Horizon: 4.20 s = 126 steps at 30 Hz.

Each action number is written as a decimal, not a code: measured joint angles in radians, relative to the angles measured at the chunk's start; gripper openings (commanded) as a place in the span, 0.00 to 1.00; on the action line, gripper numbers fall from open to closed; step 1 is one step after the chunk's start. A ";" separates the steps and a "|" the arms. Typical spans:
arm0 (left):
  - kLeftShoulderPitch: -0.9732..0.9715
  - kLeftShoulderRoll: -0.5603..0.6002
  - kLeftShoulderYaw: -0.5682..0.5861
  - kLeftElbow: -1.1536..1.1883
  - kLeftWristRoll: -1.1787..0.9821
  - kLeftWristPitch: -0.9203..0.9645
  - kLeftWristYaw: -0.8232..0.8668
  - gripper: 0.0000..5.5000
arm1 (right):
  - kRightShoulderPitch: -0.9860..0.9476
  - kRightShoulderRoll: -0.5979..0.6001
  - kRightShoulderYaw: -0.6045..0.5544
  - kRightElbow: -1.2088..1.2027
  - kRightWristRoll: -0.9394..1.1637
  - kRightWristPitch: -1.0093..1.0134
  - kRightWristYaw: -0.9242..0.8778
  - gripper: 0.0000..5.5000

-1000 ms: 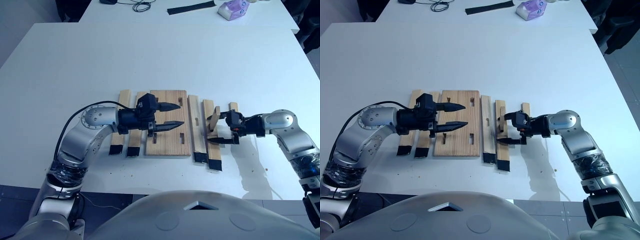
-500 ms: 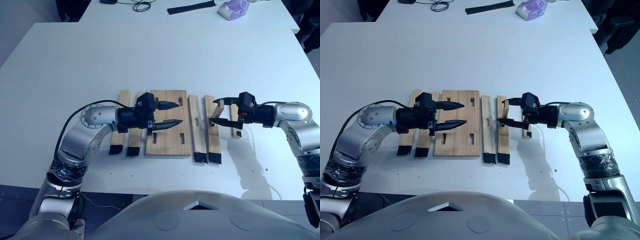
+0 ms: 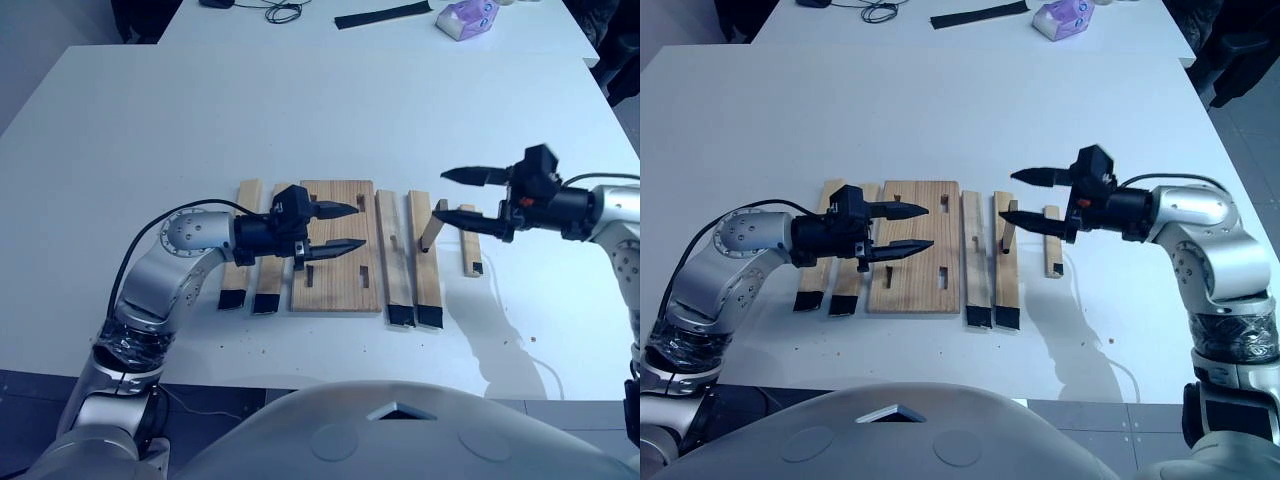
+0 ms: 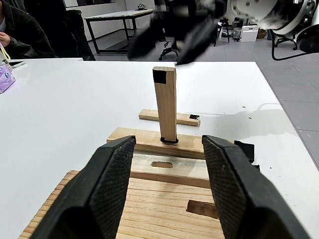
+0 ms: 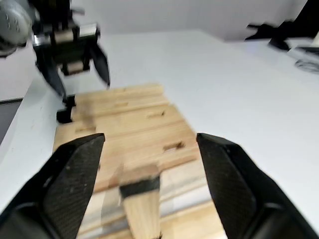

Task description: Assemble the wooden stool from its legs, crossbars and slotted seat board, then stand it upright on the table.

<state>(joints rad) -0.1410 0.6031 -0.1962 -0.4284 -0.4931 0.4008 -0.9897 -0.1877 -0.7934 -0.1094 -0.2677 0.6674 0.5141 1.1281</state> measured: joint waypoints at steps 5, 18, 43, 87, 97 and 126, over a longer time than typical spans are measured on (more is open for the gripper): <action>0.000 0.000 -0.001 0.000 0.000 -0.001 0.001 0.45 | -0.081 0.084 -0.008 -0.036 0.075 0.059 -0.114 0.57; -0.012 -0.013 -0.008 0.010 0.001 -0.001 0.001 0.45 | -0.147 0.189 0.104 -0.085 0.062 0.086 -0.212 0.52; -0.016 -0.021 -0.016 0.017 0.019 -0.002 -0.011 0.45 | -0.055 0.177 0.220 0.107 -0.126 -0.211 -0.117 0.52; 0.132 -0.003 0.058 -0.060 0.019 0.001 0.068 0.45 | 0.673 0.042 0.074 -0.506 -0.271 0.076 -0.486 0.71; 0.165 0.000 0.074 -0.086 0.019 0.002 0.100 0.45 | 0.633 0.151 0.116 -0.560 -0.368 0.254 -0.751 0.71; 0.163 -0.008 0.072 -0.104 0.017 0.005 0.122 0.45 | 0.622 0.231 0.344 -0.554 -0.576 0.298 -0.896 0.71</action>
<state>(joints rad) 0.0224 0.5948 -0.1237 -0.5326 -0.4761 0.4062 -0.8672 0.4339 -0.5623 0.2343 -0.8220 0.0915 0.8118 0.2319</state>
